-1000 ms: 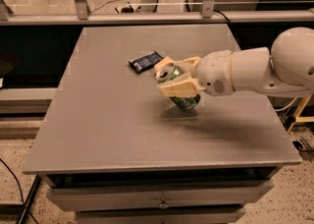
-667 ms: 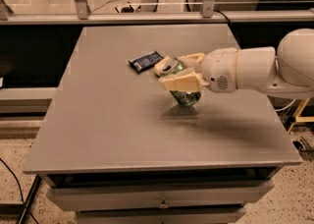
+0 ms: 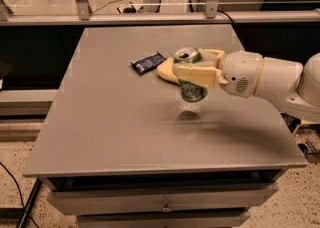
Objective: Place green can upright
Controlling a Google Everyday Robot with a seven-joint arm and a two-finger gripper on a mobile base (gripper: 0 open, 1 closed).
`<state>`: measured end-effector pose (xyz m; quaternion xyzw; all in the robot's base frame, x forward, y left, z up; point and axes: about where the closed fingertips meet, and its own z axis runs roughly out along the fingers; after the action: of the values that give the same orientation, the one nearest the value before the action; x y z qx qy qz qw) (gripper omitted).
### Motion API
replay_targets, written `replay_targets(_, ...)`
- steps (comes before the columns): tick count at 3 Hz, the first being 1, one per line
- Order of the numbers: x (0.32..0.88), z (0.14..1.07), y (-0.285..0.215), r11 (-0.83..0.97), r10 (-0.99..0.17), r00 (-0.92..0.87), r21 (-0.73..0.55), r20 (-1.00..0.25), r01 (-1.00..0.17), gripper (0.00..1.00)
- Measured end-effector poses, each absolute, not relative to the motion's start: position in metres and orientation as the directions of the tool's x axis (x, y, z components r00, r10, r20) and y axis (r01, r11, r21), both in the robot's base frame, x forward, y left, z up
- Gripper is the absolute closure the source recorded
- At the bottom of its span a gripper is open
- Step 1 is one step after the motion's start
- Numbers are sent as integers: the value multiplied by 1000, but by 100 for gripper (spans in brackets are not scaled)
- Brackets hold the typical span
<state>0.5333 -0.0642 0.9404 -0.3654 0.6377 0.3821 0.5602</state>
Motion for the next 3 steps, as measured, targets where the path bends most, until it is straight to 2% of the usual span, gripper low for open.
replay_targets(1, 517, 941, -75, 440, 50, -150, 156, -987, -884, 77)
replay_targets(3, 487, 913, -88, 464, 107, -212, 237, -971, -853, 31)
